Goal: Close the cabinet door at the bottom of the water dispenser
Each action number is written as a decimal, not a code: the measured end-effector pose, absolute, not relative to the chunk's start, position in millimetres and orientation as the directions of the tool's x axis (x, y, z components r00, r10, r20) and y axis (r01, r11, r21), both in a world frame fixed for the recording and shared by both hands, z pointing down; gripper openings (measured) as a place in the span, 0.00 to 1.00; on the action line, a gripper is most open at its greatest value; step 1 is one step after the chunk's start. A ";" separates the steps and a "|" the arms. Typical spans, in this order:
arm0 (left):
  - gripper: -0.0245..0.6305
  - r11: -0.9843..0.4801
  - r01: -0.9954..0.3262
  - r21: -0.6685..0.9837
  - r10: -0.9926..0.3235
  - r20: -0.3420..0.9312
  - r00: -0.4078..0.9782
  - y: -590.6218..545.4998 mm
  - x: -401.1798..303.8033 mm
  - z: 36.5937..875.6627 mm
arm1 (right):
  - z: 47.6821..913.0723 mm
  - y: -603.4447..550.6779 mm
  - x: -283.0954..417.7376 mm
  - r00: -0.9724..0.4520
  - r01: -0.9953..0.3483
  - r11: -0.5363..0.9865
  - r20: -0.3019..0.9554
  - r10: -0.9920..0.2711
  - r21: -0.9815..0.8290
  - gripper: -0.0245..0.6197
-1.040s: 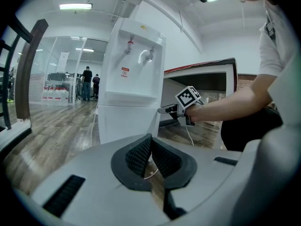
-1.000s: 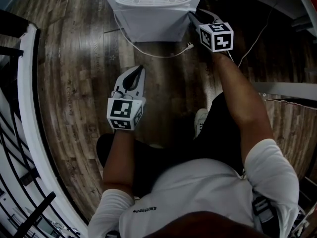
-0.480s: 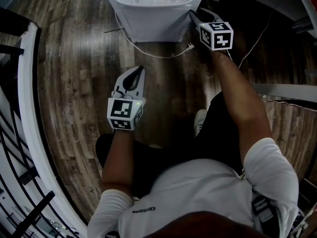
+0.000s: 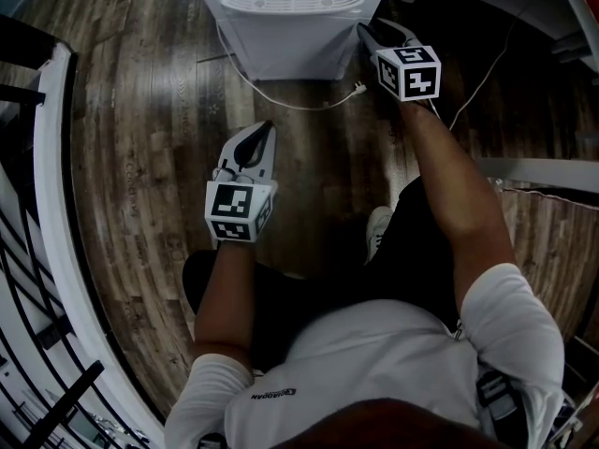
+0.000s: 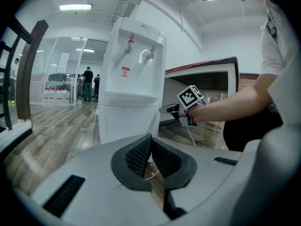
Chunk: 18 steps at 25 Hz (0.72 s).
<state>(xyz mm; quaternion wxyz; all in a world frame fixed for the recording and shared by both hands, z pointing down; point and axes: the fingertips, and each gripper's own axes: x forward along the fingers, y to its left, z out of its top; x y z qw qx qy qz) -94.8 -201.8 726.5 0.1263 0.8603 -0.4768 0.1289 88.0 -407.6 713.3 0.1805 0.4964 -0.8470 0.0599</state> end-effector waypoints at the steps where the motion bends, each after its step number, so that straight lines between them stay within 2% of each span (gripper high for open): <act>1: 0.03 -0.514 -0.853 0.097 -0.788 0.341 0.513 -203.1 -93.0 726.5 | 712.5 -405.4 87.9 -0.445 -0.860 0.504 0.367 -0.817 0.080 0.23; 9: 0.03 -0.524 -0.841 0.135 -0.777 0.327 0.537 -203.3 -69.4 722.4 | 701.0 -374.5 64.3 -0.538 -0.808 0.588 0.368 -0.759 0.031 0.23; 10: 0.03 -0.525 -0.839 0.140 -0.776 0.325 0.540 -202.5 -66.1 721.1 | 698.5 -370.0 58.3 -0.555 -0.795 0.605 0.365 -0.748 0.032 0.21; 12: 0.03 -0.526 -0.837 0.150 -0.774 0.322 0.545 -199.6 -60.5 720.1 | 692.7 -361.2 49.0 -0.573 -0.777 0.627 0.359 -0.737 0.048 0.13; 18: 0.03 -0.506 -0.849 0.155 -0.777 0.346 0.526 -195.7 -54.4 713.1 | 687.6 -338.8 36.5 -0.596 -0.759 0.651 0.390 -0.702 0.013 0.07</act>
